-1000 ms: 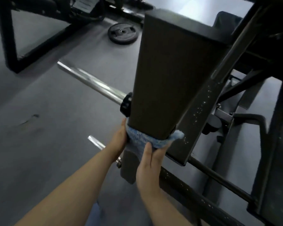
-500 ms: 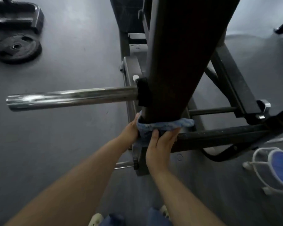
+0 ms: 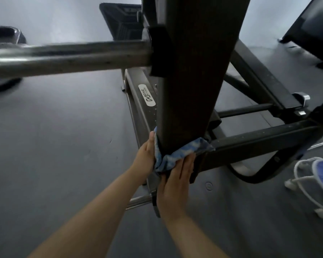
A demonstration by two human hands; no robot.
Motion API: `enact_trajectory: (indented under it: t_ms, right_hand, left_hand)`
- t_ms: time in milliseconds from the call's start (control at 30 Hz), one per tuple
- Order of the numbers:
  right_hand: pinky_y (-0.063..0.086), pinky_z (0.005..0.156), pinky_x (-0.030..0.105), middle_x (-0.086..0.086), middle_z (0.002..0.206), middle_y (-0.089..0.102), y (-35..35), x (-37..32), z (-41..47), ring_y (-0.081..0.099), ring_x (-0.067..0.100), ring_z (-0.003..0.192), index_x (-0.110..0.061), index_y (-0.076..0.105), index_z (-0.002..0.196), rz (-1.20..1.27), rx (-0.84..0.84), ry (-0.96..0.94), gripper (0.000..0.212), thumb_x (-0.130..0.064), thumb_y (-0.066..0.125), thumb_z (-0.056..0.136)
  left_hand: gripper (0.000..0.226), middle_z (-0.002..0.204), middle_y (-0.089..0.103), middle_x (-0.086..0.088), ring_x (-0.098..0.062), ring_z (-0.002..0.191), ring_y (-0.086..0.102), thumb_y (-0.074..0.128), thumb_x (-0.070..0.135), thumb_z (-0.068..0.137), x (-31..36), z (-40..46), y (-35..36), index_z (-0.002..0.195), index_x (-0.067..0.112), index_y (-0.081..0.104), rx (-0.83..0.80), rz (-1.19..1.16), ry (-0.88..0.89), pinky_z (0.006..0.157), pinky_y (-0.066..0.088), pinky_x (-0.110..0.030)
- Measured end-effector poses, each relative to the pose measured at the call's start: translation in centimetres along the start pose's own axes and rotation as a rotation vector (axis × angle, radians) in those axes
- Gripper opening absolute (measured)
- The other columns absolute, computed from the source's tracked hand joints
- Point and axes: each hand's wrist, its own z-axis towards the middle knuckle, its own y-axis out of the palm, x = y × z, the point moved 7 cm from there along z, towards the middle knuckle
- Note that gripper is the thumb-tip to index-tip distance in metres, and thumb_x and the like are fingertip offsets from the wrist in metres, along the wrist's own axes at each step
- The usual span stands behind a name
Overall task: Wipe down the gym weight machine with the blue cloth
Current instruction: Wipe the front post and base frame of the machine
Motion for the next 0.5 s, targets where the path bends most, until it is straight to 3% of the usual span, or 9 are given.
enact_trajectory:
  t_ms: [67, 133, 167, 233, 433, 500]
  right_hand:
    - [-0.001, 0.113, 0.012, -0.009, 0.157, -0.017, 0.5, 0.9, -0.4, -0.013, 0.004, 0.143, -0.023, -0.013, 0.149, -0.019, -0.001, -0.034, 0.061, -0.05, 0.011, 0.1]
    - [0.001, 0.112, 0.014, -0.009, 0.157, -0.014, 1.0, 2.0, -1.5, -0.012, 0.001, 0.143, -0.025, -0.014, 0.149, -0.029, -0.013, -0.05, 0.063, -0.053, 0.014, 0.099]
    - [0.002, 0.112, 0.015, -0.012, 0.157, -0.015, 1.2, 2.6, -2.1, -0.011, 0.001, 0.143, -0.026, -0.014, 0.149, -0.027, -0.015, -0.064, 0.065, -0.055, 0.016, 0.098]
    - [0.001, 0.113, 0.014, -0.016, 0.156, -0.018, 1.9, 4.3, -3.5, -0.01, 0.002, 0.143, -0.028, -0.015, 0.149, -0.031, -0.04, -0.097, 0.069, -0.058, 0.019, 0.097]
    - [-0.003, 0.115, 0.018, -0.007, 0.158, -0.007, 2.8, 6.4, -4.0, 0.003, 0.014, 0.144, -0.022, -0.007, 0.151, -0.102, -0.011, -0.197, 0.064, -0.053, 0.015, 0.099]
    - [0.002, 0.115, 0.023, -0.001, 0.156, 0.005, 2.2, 5.3, -3.5, 0.008, 0.019, 0.142, -0.02, -0.004, 0.151, -0.075, 0.043, -0.287, 0.063, -0.049, 0.017, 0.1]
  left_hand:
    - [0.035, 0.085, 0.05, 0.004, -0.012, 0.091, 0.045, 0.022, 0.037, 0.1, -1.2, 0.2, 0.4, 0.099, 0.018, 0.051, -0.03, -0.059, 0.01, 0.067, 0.036, -0.014]
    - [0.039, 0.068, 0.048, 0.013, -0.004, 0.075, 0.049, 0.022, 0.034, 0.101, -2.0, 0.3, 0.4, 0.075, 0.02, 0.047, -0.035, -0.074, 0.091, 0.051, 0.036, -0.005]
    - [0.04, 0.057, 0.051, 0.019, 0.003, 0.062, 0.051, 0.022, 0.032, 0.101, -1.9, 0.3, 0.5, 0.069, 0.023, 0.044, -0.035, -0.036, 0.151, 0.047, 0.035, -0.001]
    - [0.043, 0.045, 0.056, 0.021, 0.011, 0.051, 0.054, 0.02, 0.03, 0.1, -2.2, 0.5, 0.6, 0.067, 0.024, 0.046, -0.023, 0.019, 0.268, 0.048, 0.037, 0.0]
    - [0.037, 0.067, 0.059, 0.041, 0.026, 0.072, 0.053, 0.019, 0.019, 0.102, -3.0, 0.6, 1.0, 0.088, 0.035, 0.049, -0.048, 0.034, 0.53, 0.066, 0.037, 0.005]
    - [0.031, 0.101, 0.055, 0.038, 0.025, 0.088, 0.051, 0.019, 0.024, 0.102, -3.0, 0.4, 1.0, 0.112, 0.031, 0.048, -0.052, 0.021, 0.54, 0.075, 0.034, 0.007]
